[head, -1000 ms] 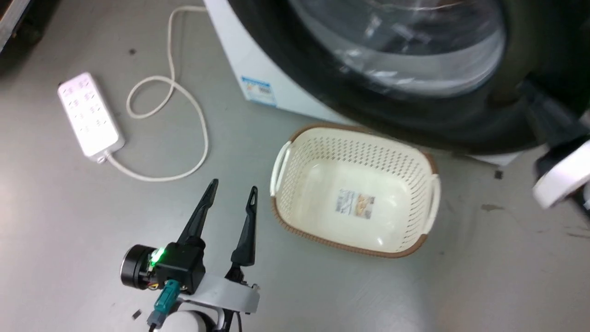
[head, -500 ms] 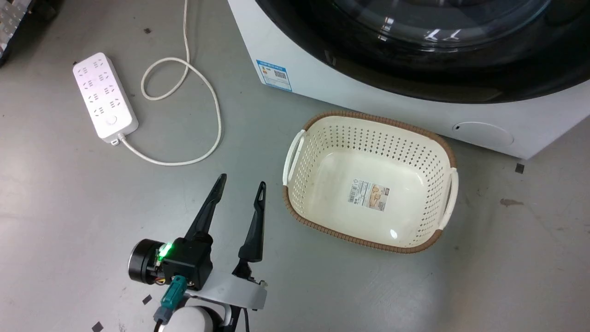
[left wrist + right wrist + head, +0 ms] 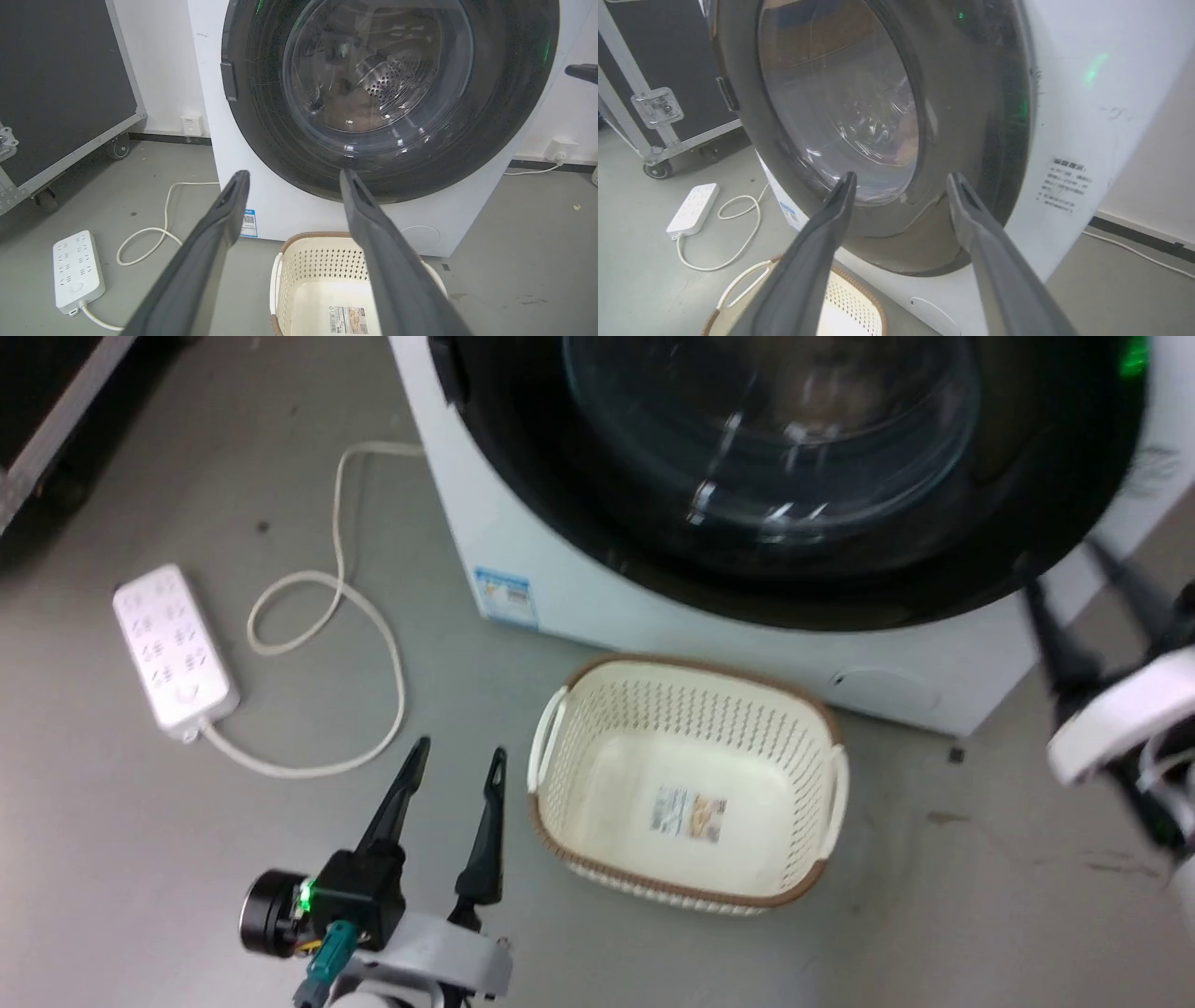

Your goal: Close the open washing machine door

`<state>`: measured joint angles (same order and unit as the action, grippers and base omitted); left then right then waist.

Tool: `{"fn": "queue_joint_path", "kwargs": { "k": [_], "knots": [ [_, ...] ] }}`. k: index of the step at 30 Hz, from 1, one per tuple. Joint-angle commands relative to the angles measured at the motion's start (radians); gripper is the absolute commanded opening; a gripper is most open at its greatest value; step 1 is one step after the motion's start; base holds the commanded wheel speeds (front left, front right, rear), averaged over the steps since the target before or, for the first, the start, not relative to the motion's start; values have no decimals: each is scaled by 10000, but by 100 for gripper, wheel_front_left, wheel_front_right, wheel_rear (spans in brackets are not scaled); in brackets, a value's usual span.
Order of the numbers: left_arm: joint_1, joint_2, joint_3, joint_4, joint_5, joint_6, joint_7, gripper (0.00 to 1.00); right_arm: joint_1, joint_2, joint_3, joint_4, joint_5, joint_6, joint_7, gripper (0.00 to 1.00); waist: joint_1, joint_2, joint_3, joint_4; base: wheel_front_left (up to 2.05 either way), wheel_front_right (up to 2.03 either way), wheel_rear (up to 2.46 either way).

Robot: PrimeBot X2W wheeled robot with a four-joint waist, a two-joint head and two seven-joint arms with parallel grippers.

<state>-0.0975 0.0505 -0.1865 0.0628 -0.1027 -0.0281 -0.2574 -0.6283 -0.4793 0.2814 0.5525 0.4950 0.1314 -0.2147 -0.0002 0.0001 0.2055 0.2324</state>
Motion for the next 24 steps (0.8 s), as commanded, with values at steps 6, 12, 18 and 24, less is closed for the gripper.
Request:
{"fn": "queue_joint_path", "kwargs": {
  "k": [6, 12, 18, 24],
  "knots": [
    [546, 21, 323, 251, 6, -226, -43, 100, 2465, 1102, -1478, -1660, -949, -7, -422, 100, 2, -1, -1550, -1185, 0, 0, 0],
    [878, 100, 516, 321, 110, -297, -43, 100, 4451, 2105, -2523, -3547, -2196, -7, -459, 100, 2, -1, -1892, -1626, 0, 0, 0],
    [1112, 105, 791, 330, 116, -305, -43, 100, 6125, 3145, -2806, -4533, -3255, -7, -335, 100, 2, -1, -2047, -1815, 0, 0, 0],
    [1311, 87, 878, 342, 222, -227, -43, 100, 6734, 3691, -2652, -4477, -3698, -7, -297, 100, 2, -1, -2092, -1813, 0, 0, 0]
  ]
}}
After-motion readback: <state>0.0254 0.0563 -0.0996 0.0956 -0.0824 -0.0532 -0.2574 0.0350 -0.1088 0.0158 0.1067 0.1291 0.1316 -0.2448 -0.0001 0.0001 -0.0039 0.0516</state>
